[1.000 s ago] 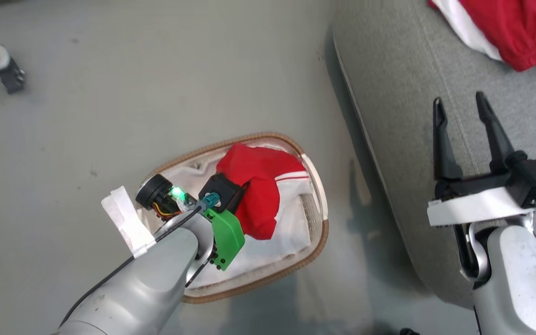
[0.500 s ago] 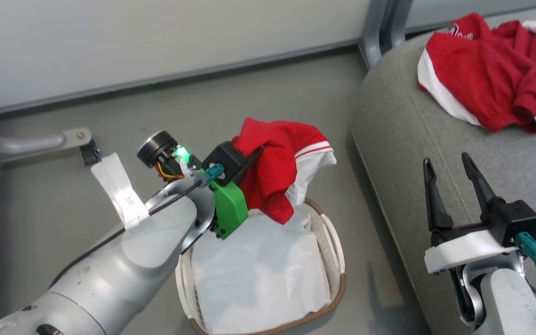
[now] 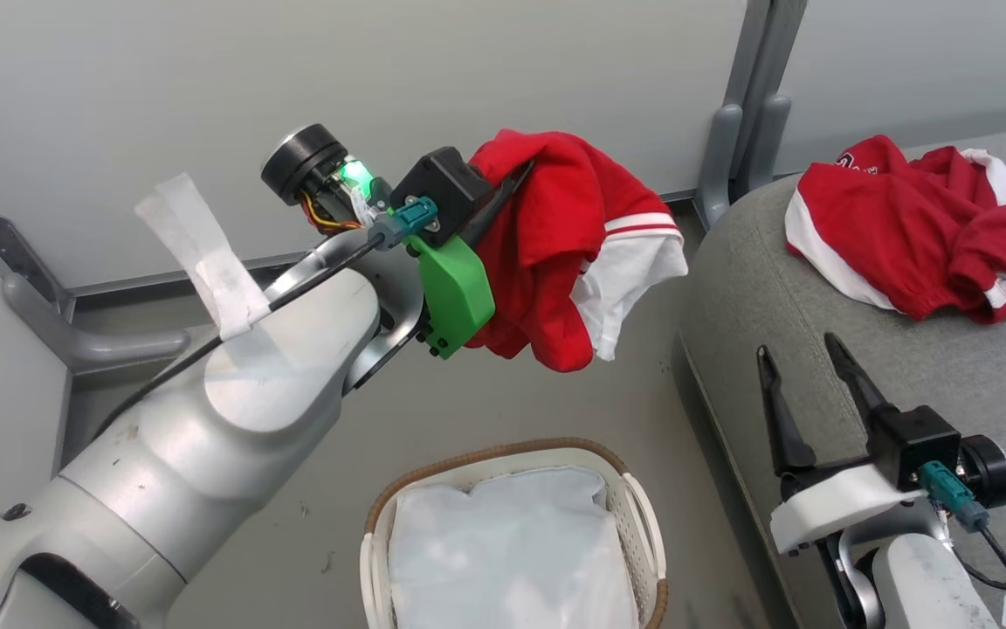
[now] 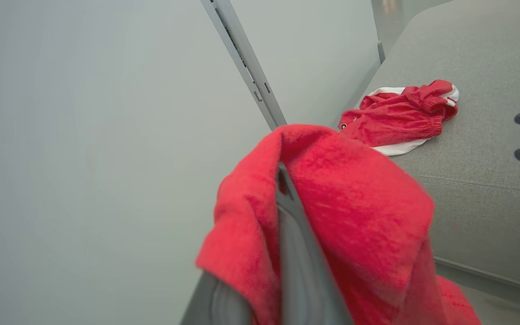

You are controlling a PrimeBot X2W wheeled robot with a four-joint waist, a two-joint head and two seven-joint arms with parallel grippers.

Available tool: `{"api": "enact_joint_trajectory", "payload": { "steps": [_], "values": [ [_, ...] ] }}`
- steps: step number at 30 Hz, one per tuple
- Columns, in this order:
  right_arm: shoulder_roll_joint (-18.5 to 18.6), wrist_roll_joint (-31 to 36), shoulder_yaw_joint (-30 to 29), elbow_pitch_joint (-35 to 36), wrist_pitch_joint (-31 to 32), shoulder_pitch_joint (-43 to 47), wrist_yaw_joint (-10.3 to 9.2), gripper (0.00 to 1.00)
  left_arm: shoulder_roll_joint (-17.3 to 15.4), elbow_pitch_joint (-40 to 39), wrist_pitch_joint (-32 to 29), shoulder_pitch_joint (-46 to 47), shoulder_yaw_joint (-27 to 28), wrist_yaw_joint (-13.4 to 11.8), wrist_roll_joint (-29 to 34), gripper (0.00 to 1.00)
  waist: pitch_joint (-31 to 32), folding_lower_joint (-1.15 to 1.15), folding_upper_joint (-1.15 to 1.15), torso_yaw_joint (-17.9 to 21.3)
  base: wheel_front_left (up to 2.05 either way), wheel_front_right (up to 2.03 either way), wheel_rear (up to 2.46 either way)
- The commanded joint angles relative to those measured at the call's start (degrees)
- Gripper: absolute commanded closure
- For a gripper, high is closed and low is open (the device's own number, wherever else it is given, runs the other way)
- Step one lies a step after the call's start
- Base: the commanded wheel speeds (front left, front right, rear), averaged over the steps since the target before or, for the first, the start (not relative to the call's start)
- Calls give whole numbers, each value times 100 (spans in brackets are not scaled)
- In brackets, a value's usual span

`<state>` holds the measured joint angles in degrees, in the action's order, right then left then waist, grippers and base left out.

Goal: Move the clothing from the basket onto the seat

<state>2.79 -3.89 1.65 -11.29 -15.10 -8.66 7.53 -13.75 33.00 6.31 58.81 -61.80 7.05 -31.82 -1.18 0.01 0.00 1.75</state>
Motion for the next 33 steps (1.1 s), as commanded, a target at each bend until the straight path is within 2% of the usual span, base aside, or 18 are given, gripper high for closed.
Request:
{"api": "enact_joint_trajectory", "payload": {
  "steps": [1,14,21,33],
  "values": [
    [18,63,71,-62,-9,30,-8,0,-24,-93,-40,138,27,-46,-33,100,97,-1,0,-56,0,0,0],
    [18,-278,1122,-830,-9,-484,-8,0,14,-888,-367,251,-21,-212,-82,100,233,-1,0,-259,0,0,0],
    [20,-59,1610,-1212,-9,-1082,-8,0,59,-1182,-476,184,-84,-282,-103,100,237,-1,0,-410,0,0,0],
    [20,900,1373,-548,-9,-1470,-8,0,3,-1397,-556,4,-237,-312,-165,100,187,-1,0,-498,0,0,0]
  ]
}}
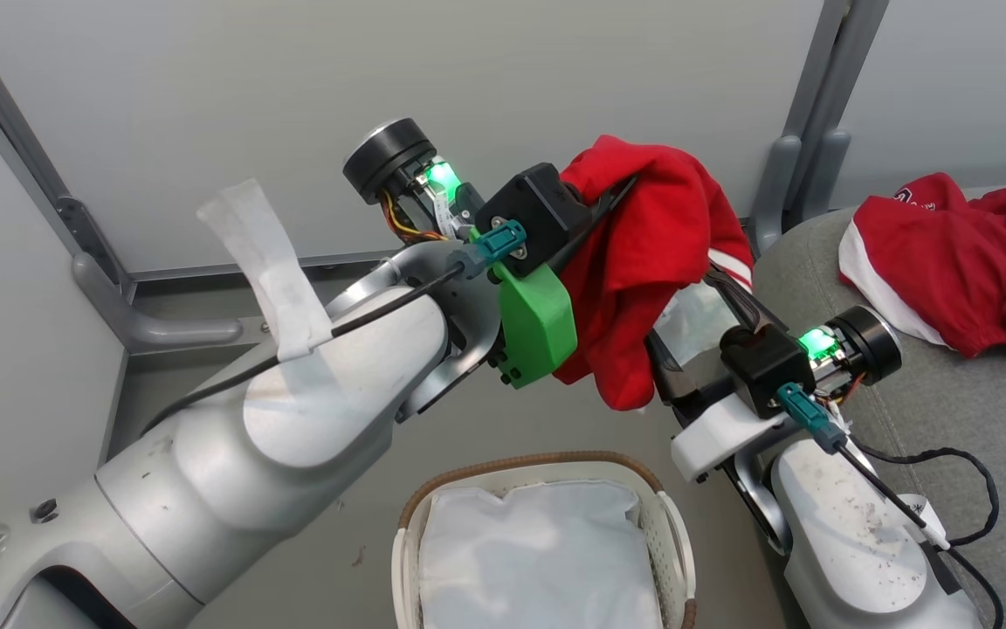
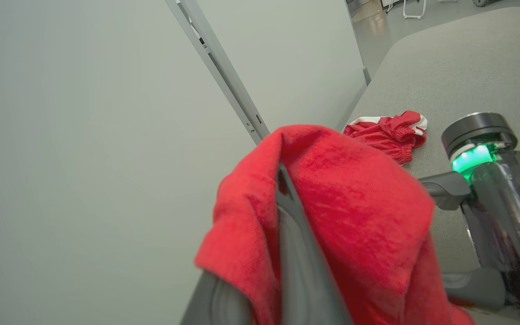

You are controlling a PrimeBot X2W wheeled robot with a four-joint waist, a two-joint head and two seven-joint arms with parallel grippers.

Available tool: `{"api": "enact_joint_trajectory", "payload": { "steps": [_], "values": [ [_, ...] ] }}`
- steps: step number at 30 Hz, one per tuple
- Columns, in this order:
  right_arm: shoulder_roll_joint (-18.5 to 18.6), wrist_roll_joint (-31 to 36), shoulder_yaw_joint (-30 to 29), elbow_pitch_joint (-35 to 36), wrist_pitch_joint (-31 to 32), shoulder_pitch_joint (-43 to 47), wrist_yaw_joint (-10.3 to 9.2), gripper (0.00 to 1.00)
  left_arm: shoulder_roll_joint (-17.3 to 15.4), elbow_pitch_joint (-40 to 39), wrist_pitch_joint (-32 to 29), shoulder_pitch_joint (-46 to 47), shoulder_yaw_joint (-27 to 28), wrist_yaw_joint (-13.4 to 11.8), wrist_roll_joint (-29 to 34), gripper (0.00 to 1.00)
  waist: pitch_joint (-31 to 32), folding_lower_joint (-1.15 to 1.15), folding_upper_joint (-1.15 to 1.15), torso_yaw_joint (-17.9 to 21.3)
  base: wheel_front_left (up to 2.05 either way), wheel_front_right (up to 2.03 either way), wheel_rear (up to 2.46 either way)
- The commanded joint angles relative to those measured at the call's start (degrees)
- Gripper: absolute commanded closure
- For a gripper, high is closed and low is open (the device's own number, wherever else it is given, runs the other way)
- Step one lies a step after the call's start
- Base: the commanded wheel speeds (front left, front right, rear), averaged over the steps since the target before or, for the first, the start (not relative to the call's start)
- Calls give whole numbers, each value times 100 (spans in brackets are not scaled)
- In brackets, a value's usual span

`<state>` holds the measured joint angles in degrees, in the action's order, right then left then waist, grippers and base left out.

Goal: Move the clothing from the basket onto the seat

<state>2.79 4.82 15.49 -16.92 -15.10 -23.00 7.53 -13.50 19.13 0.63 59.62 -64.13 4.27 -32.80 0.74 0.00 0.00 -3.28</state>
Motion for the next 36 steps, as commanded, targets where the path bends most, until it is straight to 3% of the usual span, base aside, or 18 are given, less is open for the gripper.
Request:
{"api": "enact_joint_trajectory", "payload": {
  "steps": [1,6,9,15,17,18,19,29,36],
  "values": [
    [20,33,-5,45,-9,-64,-8,0,-25,-15,17,-89,-11,-31,-73,100,-11,0,0,11,0,0,0],
    [19,141,160,137,-9,-223,-8,0,-37,-36,43,-205,-63,13,-140,100,-53,0,0,58,0,0,0],
    [20,175,233,179,-9,-310,-8,100,-72,-9,77,-283,-75,7,-178,100,-74,0,0,85,0,0,0],
    [20,204,173,120,-9,-349,-8,100,-155,118,248,-529,3,-73,-329,100,-119,0,0,123,0,0,0],
    [19,174,81,102,-9,-324,-8,100,-195,174,359,-641,10,-98,-360,70,-133,0,0,128,0,0,0],
    [19,175,48,103,-9,-321,-8,100,-207,198,407,-696,26,-114,-390,27,-138,0,0,130,0,0,0],
    [20,180,12,104,-9,-318,-8,100,-221,224,454,-752,38,-138,-410,2,-143,0,0,131,0,0,0],
    [19,326,-444,66,-9,-251,-8,100,-172,570,1244,-1644,269,-402,-713,0,-214,0,0,106,0,0,0],
    [20,440,-766,96,-9,-223,-8,100,-75,783,1442,-2233,465,-483,-744,0,-294,0,0,99,0,0,0]
  ]
}}
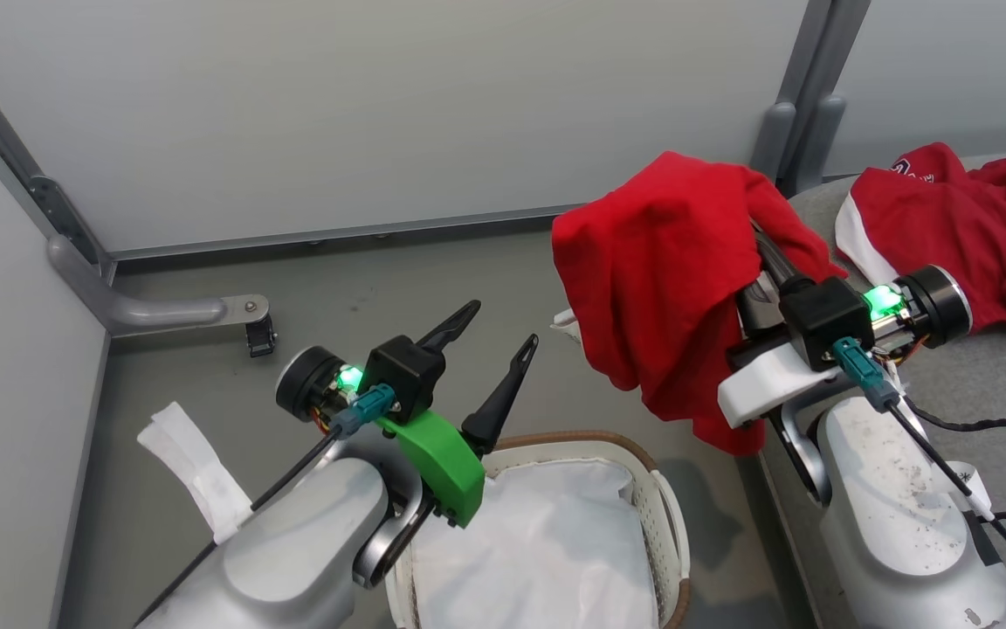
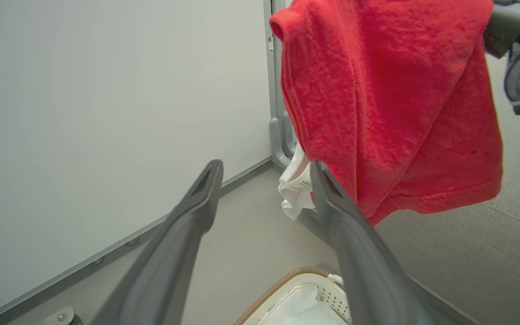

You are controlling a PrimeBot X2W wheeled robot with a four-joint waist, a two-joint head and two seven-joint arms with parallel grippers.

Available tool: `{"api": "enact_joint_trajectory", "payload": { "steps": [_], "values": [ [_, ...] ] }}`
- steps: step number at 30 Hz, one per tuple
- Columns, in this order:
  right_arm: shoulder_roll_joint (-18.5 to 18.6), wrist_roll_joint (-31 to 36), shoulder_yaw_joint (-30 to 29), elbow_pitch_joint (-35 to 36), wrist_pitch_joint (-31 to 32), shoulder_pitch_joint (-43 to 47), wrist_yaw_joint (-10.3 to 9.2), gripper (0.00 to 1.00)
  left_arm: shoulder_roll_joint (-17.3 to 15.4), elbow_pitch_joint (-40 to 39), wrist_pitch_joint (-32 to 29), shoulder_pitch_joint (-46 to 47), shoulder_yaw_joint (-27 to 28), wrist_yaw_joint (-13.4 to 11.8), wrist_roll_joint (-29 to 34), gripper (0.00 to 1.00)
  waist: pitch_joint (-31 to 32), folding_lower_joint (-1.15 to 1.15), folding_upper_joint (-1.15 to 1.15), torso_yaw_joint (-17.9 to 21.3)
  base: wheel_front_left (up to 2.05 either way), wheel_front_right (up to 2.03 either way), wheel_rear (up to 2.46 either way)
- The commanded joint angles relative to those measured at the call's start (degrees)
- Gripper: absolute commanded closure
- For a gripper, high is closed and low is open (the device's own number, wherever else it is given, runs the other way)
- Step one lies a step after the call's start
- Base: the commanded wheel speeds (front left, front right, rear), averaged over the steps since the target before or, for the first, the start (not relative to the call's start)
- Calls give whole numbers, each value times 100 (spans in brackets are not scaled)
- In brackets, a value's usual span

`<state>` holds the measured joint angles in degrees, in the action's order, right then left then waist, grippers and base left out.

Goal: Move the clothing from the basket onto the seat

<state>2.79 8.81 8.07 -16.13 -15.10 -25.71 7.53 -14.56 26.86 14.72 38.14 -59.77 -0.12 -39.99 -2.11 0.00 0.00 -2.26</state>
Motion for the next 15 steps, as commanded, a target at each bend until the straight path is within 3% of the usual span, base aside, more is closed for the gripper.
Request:
{"api": "enact_joint_trajectory", "payload": {
  "steps": [1,15],
  "values": [
    [19,53,-77,24,-9,61,-8,100,53,20,47,-183,68,-39,2,0,-16,0,0,-4,0,0,0],
    [21,224,-494,33,-9,142,-8,100,334,-331,42,-1123,1055,51,804,0,-206,0,0,309,0,0,0]
  ]
}}
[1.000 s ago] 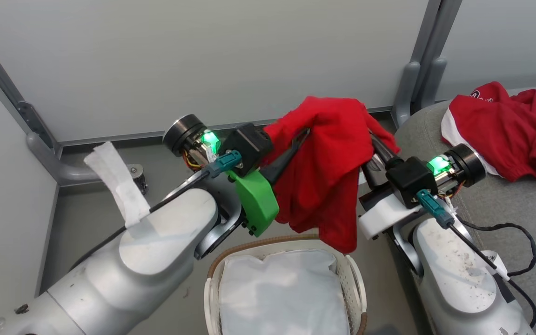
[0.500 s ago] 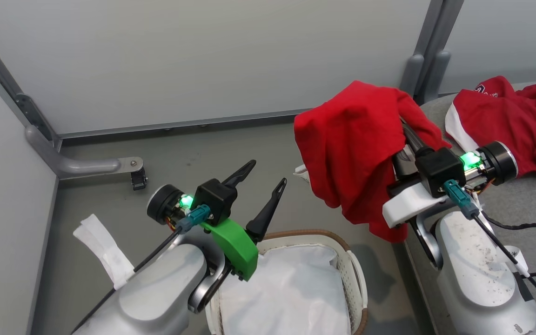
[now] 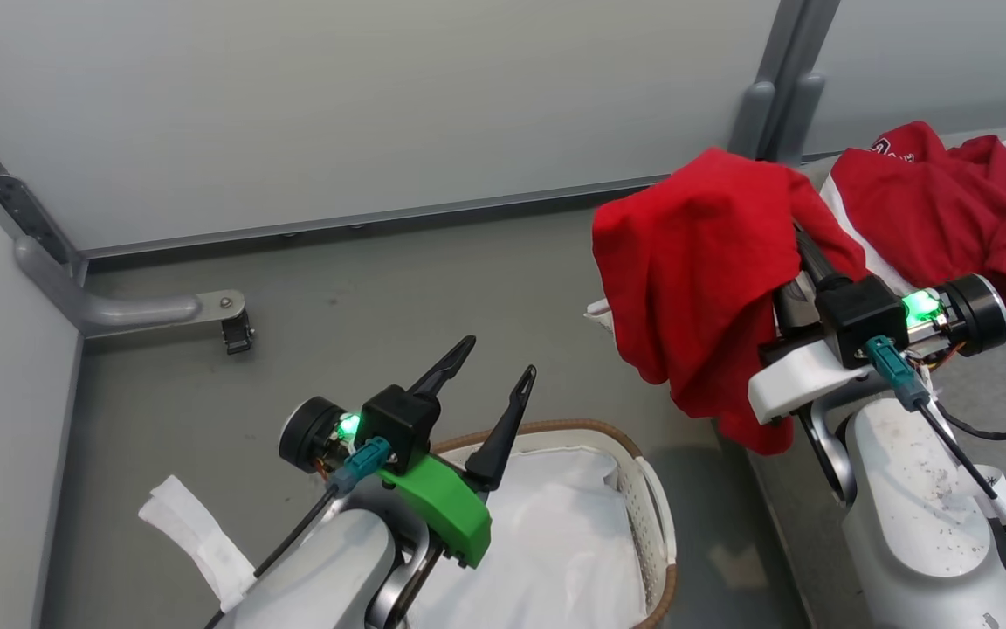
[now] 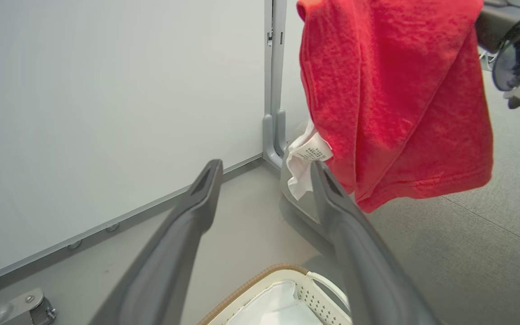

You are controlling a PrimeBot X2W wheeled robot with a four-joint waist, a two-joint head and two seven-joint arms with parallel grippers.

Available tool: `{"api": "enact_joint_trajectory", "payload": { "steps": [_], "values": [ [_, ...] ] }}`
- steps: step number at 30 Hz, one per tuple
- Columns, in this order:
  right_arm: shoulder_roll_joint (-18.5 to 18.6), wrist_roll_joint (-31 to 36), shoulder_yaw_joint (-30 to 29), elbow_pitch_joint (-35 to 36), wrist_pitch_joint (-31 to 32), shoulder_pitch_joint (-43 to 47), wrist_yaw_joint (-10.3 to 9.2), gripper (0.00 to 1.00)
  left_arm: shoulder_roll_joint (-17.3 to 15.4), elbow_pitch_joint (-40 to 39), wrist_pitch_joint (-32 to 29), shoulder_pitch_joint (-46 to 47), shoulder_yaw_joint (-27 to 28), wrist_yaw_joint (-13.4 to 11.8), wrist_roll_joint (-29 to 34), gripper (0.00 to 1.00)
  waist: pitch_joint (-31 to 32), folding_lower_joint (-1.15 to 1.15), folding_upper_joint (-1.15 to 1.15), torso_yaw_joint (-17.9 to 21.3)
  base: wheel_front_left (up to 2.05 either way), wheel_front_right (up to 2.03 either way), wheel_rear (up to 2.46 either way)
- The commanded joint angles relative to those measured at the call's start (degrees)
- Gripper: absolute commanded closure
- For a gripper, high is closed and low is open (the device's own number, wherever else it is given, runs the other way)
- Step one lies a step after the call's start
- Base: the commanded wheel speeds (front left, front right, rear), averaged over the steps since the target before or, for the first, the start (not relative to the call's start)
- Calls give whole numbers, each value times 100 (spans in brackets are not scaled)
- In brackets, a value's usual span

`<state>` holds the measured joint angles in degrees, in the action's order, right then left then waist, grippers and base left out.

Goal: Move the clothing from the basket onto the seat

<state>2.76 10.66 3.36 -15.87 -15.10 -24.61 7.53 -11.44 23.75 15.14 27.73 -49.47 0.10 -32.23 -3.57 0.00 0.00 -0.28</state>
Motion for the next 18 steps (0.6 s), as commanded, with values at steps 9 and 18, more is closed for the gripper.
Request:
{"api": "enact_joint_trajectory", "payload": {
  "steps": [9,18],
  "values": [
    [20,182,-315,41,-9,-64,-8,100,143,-84,-1,-222,392,206,573,0,-392,0,0,1044,0,0,0],
    [16,109,-703,136,-9,58,-8,100,223,-60,-2,-97,609,386,930,0,-841,0,0,2033,0,0,0]
  ]
}}
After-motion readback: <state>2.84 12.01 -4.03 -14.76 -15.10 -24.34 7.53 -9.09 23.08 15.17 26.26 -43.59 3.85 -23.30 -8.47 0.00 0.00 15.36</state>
